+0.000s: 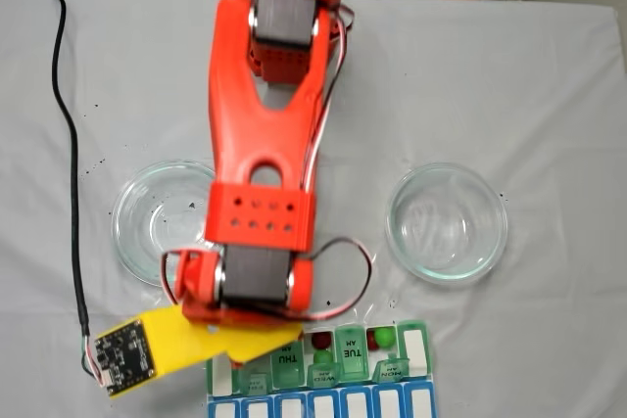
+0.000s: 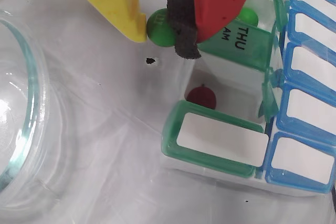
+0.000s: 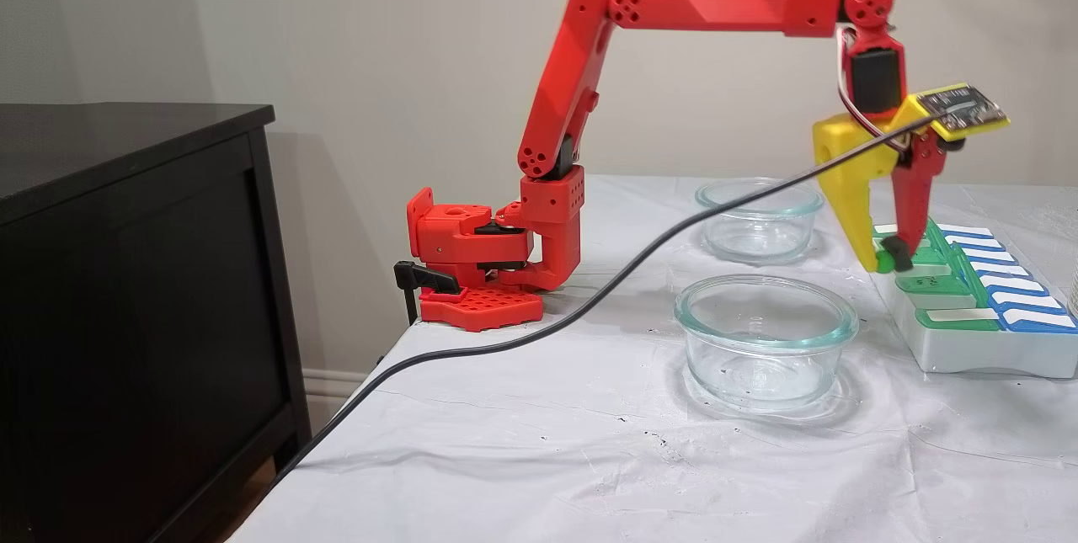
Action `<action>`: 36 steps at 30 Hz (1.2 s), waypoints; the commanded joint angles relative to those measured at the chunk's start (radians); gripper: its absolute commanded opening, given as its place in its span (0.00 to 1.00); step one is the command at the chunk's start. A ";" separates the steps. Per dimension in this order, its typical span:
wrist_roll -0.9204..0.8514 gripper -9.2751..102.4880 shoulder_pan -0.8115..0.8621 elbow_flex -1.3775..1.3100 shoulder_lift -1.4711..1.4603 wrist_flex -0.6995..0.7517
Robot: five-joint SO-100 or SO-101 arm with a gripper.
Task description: Sort medicines into box.
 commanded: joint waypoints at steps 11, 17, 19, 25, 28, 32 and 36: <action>0.026 0.08 0.015 -0.311 -0.078 -0.002; 0.028 0.08 0.011 -0.331 -0.117 -0.029; 0.028 0.08 0.009 -0.333 -0.123 -0.035; -0.003 0.12 0.008 -0.314 -0.117 -0.064; -0.031 0.19 0.011 -0.311 -0.114 -0.052; -0.040 0.22 0.011 -0.324 -0.118 -0.021; -0.043 0.25 0.008 -0.328 -0.114 0.002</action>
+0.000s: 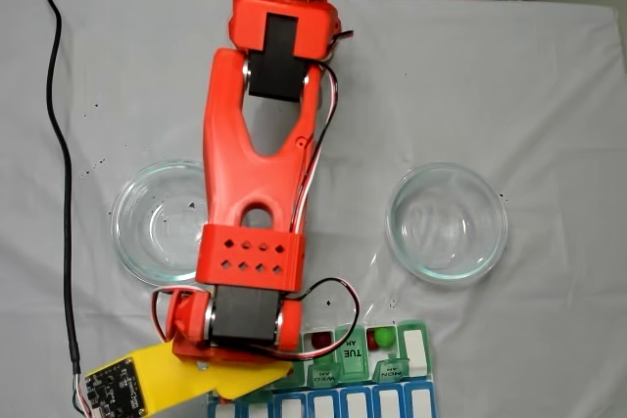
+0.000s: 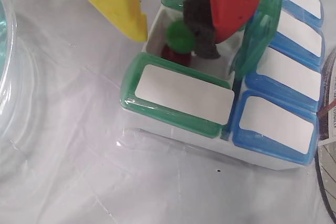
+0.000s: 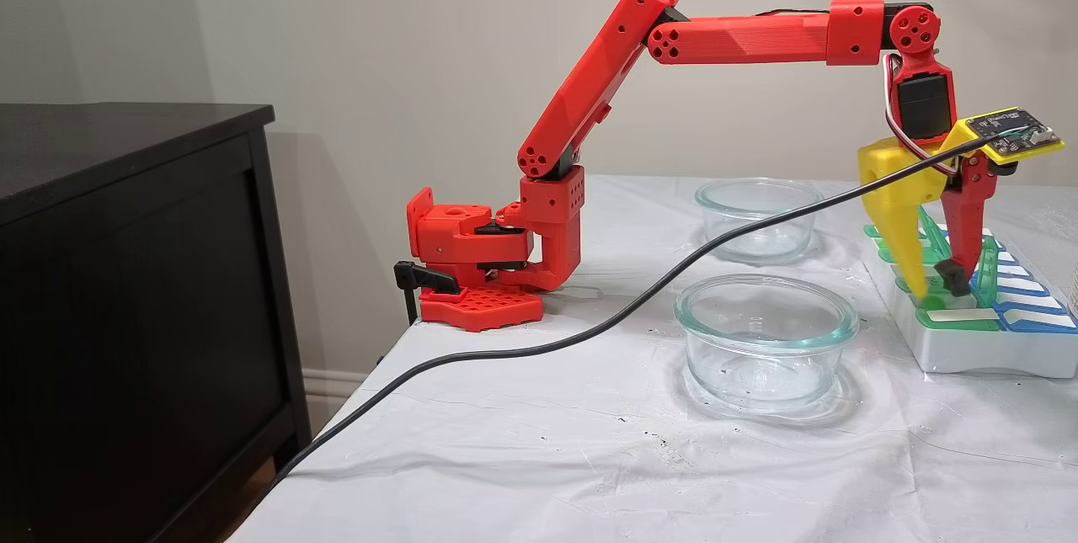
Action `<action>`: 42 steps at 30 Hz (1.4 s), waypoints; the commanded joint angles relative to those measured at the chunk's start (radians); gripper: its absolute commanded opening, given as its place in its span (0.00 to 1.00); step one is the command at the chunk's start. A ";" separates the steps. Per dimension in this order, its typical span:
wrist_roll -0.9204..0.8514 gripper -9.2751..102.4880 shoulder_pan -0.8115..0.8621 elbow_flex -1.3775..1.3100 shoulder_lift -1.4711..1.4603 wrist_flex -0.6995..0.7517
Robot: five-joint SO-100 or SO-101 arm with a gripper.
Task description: Sort medicines into box.
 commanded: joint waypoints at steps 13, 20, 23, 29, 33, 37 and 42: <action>-0.110 0.08 -0.051 -0.095 0.261 0.126; -0.063 0.08 -0.207 0.287 0.643 -0.126; 0.031 0.08 -0.305 0.465 0.752 -0.299; 0.106 0.08 -0.387 0.759 0.753 -0.739; 0.106 0.08 -0.371 0.790 0.676 -0.853; 0.104 0.08 -0.348 0.799 0.624 -0.939; 0.104 0.08 -0.356 0.808 0.606 -0.954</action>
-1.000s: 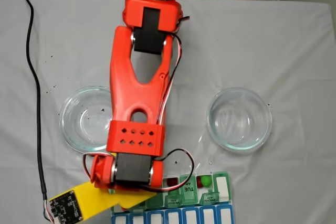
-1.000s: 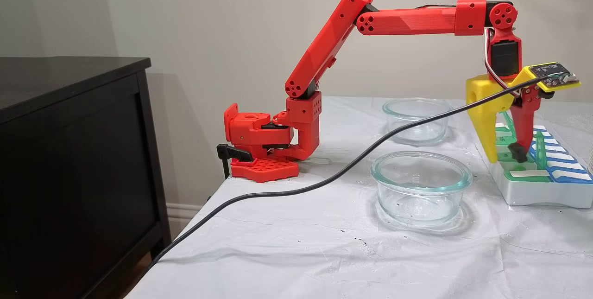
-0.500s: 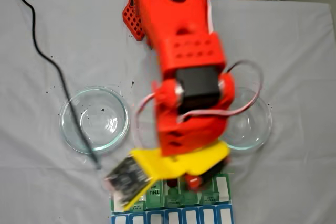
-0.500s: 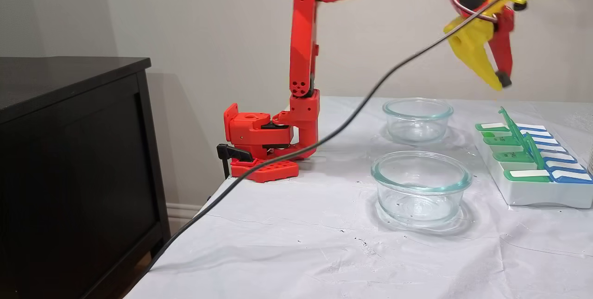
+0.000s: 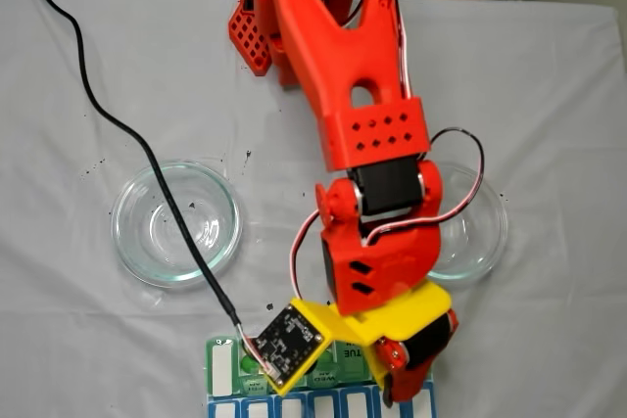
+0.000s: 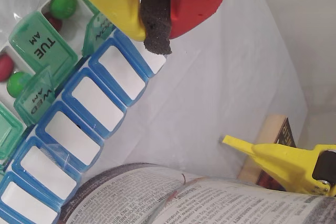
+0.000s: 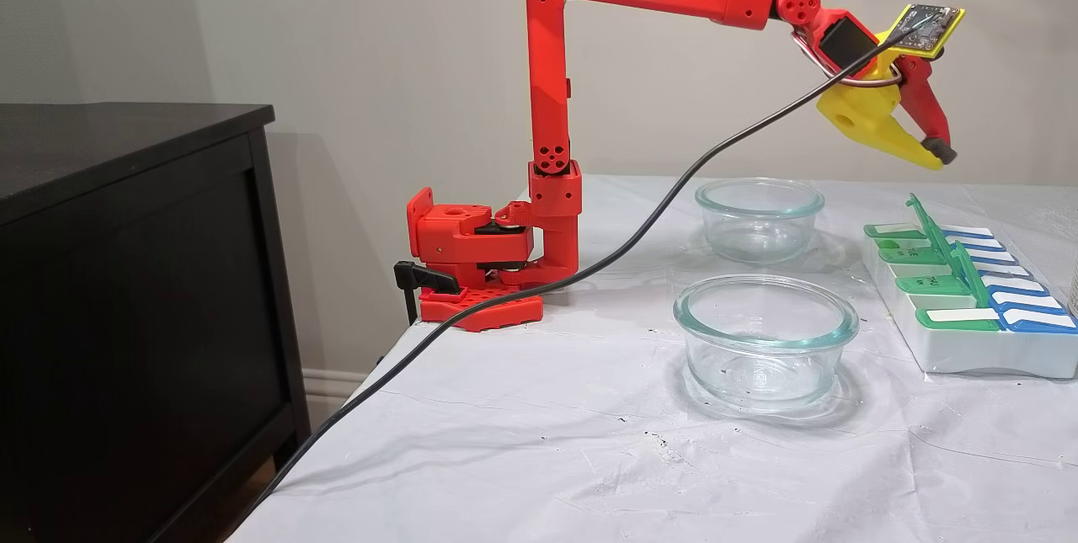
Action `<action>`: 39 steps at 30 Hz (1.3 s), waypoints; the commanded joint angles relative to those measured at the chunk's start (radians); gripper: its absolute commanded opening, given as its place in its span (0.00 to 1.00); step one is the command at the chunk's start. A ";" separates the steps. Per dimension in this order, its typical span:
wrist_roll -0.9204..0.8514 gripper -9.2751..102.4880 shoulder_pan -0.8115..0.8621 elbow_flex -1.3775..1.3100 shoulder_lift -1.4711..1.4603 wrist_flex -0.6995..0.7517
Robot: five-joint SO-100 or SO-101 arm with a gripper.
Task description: Sort medicines into box.
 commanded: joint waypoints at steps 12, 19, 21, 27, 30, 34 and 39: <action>0.060 0.08 -0.028 -0.041 -0.072 0.072; 0.078 0.08 -0.020 -0.092 -0.114 0.161; 0.078 0.08 -0.020 -0.106 -0.115 0.196; 0.069 0.08 -0.040 -0.110 -0.107 0.242; 0.055 0.08 -0.055 -0.117 -0.115 0.259; 0.029 0.08 -0.087 -0.086 -0.092 0.224; -0.018 0.08 -0.126 -0.072 -0.109 0.221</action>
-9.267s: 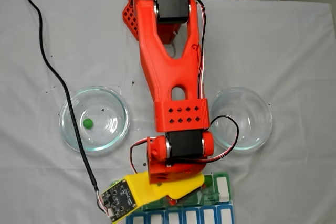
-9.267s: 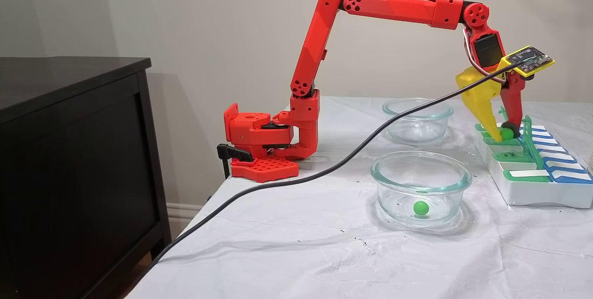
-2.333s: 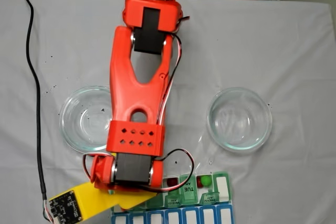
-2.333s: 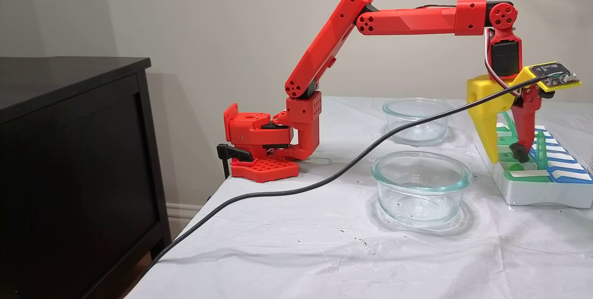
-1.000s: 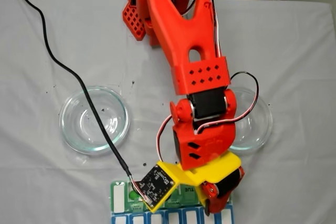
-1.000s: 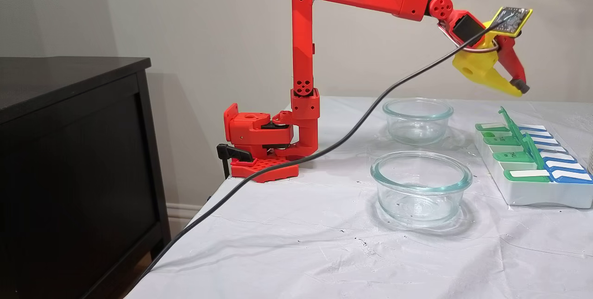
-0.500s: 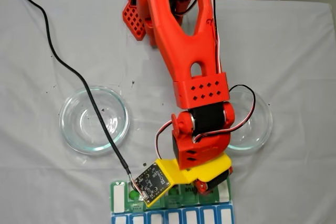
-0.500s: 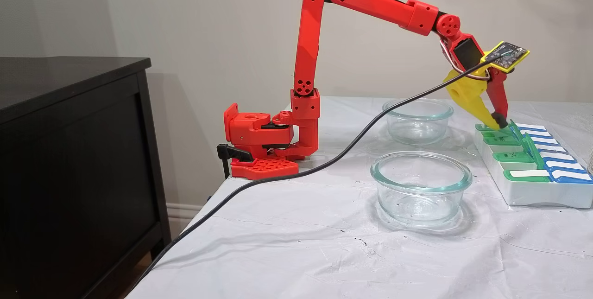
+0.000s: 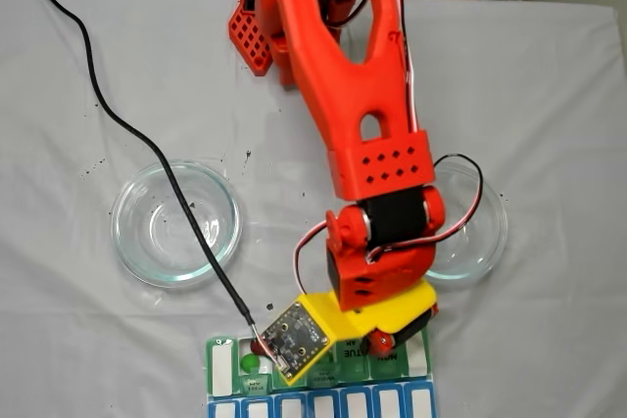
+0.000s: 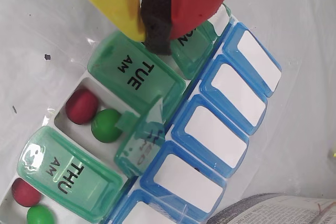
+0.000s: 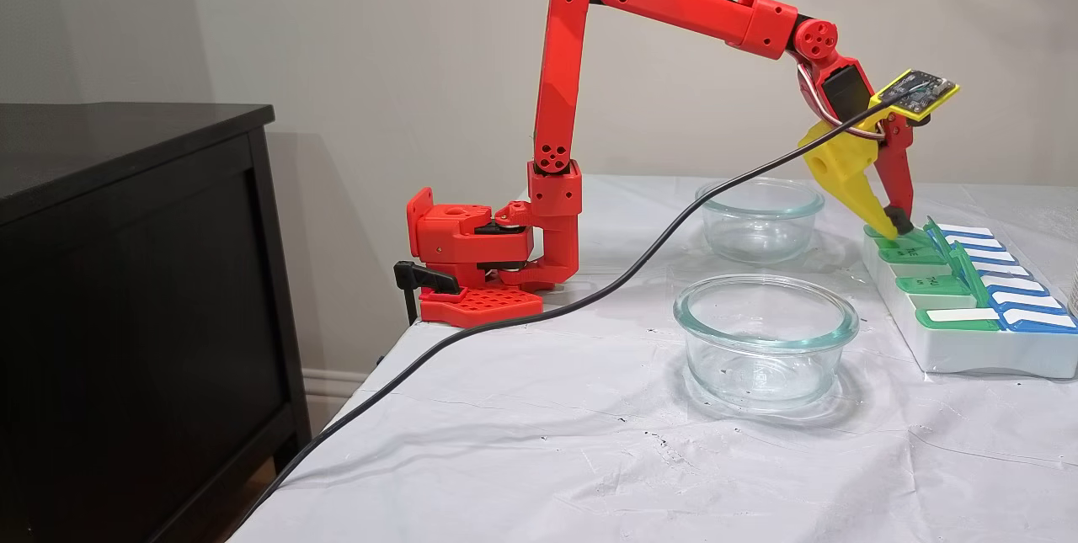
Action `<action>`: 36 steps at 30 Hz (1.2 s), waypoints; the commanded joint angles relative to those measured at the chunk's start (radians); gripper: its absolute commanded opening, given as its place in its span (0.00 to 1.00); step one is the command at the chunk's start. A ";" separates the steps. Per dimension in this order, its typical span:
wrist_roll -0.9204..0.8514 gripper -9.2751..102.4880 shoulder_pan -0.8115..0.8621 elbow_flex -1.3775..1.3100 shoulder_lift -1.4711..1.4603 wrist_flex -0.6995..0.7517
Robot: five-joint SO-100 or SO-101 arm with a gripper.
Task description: Sort medicines into box.
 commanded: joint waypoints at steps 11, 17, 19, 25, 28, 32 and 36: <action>-0.270 0.08 -0.095 -0.043 -0.084 -0.028; -0.414 0.08 -0.115 -0.006 -0.066 0.000; -0.442 0.08 -0.117 -0.011 -0.066 0.026; -0.563 0.08 -0.137 0.025 -0.061 0.032; -0.621 0.08 -0.141 0.023 -0.078 0.063; -0.698 0.08 -0.146 0.014 -0.106 0.104; -0.747 0.08 -0.149 -0.012 -0.115 0.187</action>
